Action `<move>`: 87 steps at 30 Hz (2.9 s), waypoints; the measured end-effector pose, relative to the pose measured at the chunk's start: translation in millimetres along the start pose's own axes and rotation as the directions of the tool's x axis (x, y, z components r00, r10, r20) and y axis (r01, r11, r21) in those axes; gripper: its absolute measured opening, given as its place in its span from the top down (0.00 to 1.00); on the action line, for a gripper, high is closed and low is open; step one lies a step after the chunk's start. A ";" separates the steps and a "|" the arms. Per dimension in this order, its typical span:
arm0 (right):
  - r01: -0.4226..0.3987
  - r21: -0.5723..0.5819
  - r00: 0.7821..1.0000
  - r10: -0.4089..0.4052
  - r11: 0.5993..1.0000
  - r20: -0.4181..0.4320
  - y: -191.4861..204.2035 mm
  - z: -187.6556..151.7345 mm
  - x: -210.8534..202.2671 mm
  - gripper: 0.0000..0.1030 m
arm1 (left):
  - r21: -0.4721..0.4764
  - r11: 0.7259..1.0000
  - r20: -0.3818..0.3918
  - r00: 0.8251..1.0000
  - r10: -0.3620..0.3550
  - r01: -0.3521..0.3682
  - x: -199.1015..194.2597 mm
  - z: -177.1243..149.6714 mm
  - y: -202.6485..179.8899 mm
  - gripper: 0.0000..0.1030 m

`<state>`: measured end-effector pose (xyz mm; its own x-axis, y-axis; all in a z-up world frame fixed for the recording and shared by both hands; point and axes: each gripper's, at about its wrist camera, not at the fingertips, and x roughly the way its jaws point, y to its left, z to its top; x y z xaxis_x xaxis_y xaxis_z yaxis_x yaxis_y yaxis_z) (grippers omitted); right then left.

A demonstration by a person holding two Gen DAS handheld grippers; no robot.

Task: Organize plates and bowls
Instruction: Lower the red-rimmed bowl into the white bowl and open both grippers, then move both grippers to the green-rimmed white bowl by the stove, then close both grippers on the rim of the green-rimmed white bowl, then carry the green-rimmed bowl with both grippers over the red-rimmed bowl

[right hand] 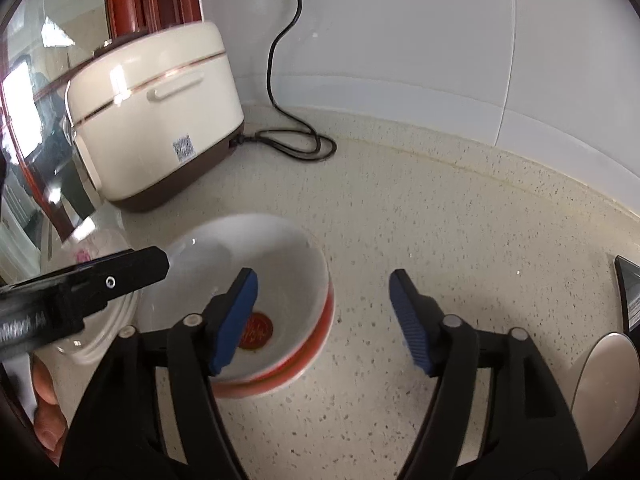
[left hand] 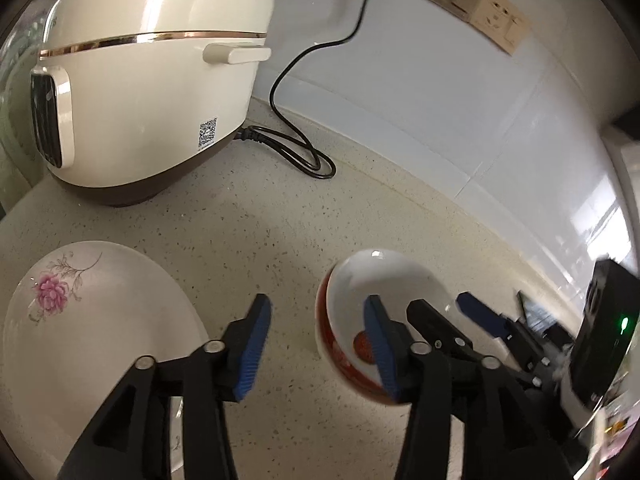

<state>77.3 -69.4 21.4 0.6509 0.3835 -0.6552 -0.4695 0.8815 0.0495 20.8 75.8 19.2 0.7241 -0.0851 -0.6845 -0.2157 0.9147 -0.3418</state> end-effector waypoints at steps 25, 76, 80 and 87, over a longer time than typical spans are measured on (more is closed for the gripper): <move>0.071 0.352 0.989 -0.111 0.933 0.097 -120.8 -41.1 -146.4 0.14 | 0.155 0.923 -0.011 0.935 -0.354 0.351 -25.1 -16.6 -109.7 0.48; 0.209 0.456 0.978 -0.195 0.865 -0.077 -177.8 -103.5 -118.0 0.73 | 0.101 0.915 -0.326 0.882 -0.341 0.391 77.5 -70.3 -199.4 0.85; 0.196 0.442 0.980 -0.188 0.875 -0.063 -167.0 -94.7 -121.0 0.73 | 0.089 0.915 -0.299 0.887 -0.353 0.394 67.3 -63.6 -191.5 0.85; 0.148 0.406 0.989 -0.145 0.902 -0.037 -137.7 -71.1 -119.8 0.73 | 0.065 0.923 -0.218 0.908 -0.359 0.380 37.8 -40.6 -160.7 0.85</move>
<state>21.5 -256.3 39.5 0.6900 0.2408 -0.6825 -0.0853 0.9635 0.2537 56.3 -90.5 22.1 0.5919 -0.4912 -0.6390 0.1189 0.8374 -0.5336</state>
